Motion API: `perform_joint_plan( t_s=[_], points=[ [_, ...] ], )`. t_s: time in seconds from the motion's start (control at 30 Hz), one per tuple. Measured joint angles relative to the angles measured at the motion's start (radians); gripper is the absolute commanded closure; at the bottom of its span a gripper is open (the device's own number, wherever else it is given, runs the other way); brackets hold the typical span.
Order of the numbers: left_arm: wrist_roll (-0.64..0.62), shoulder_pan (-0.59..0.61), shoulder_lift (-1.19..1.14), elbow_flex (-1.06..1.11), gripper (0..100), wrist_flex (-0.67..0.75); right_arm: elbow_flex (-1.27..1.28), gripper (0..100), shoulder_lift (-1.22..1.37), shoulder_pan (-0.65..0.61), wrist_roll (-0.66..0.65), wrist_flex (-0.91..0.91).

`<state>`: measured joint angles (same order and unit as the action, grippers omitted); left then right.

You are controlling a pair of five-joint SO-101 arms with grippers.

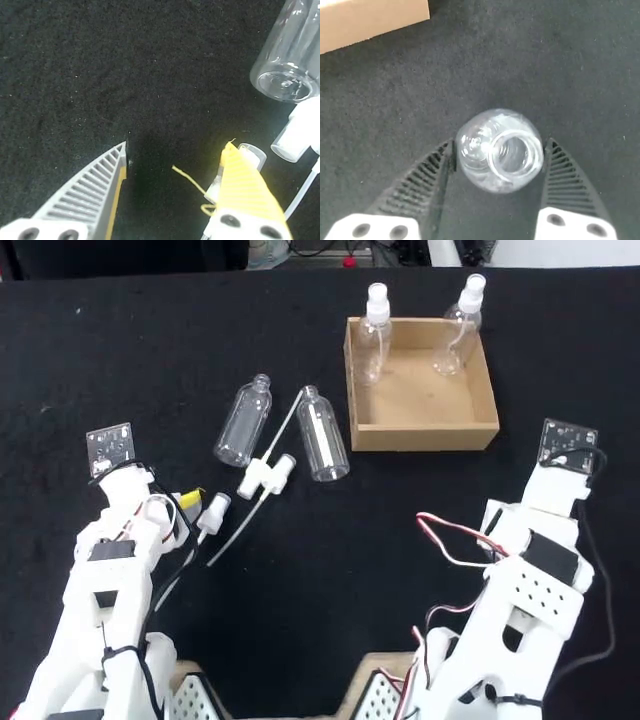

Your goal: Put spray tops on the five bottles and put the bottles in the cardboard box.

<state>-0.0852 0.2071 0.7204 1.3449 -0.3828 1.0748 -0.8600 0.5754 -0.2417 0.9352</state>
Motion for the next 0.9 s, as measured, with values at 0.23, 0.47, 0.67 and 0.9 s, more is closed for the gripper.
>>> perform_joint_plan(
  t_s=[0.23, 0.47, 0.67, 0.9],
  points=[
    [0.0, 0.0, 0.0, 0.0, 71, 0.0, 0.003, 80.7, 0.0, 0.0, 0.005, 0.0],
    [0.0, 0.0, 0.0, 0.0, 71, 0.0, 0.003, 81.5, 0.0, 0.0, 0.003, 0.0],
    [0.0, 0.0, 0.0, 0.0, 71, 0.0, -0.181, 81.5, 0.0, -0.034, 0.005, 0.161],
    [0.0, 0.0, 0.0, 0.0, 71, 0.0, -0.493, 81.7, -0.002, -0.342, -0.002, 0.508]
  ],
)
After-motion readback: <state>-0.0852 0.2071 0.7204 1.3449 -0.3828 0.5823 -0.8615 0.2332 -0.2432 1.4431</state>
